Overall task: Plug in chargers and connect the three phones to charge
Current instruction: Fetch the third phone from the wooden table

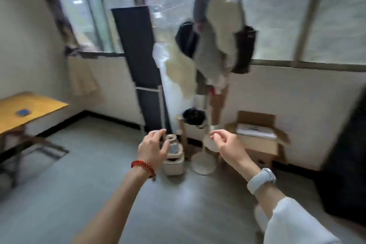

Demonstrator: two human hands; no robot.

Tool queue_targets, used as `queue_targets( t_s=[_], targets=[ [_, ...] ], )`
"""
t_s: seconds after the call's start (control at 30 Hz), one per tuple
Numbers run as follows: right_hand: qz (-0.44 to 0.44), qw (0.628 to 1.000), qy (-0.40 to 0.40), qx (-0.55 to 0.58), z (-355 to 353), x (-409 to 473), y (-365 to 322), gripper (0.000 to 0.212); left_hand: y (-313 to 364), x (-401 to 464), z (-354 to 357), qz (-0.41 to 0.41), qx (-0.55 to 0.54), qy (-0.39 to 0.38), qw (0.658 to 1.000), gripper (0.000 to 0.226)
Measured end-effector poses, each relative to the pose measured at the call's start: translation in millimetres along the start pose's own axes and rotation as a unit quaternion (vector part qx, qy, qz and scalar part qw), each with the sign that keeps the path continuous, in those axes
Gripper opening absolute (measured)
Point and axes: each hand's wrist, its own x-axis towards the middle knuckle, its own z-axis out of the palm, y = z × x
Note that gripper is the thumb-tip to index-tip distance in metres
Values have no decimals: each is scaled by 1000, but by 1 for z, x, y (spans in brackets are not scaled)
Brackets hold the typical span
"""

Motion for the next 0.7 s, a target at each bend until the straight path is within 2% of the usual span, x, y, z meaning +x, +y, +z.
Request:
queue_targets(
  t_s=[0.13,0.3,0.53,0.7],
  targets=[
    [-70,989,-127,8,125,71,-56,23,-100,22,-74,-92,56,67,992,39],
    [-140,960,-241,-6,258,157,-108,24,-206,74,-140,-169,123,120,971,39],
    [-214,921,-322,-40,418,284,-185,27,-317,187,-209,-247,151,161,943,38],
    [-251,891,-378,-34,534,325,-230,26,-396,214,-250,-313,163,192,916,38]
  ],
)
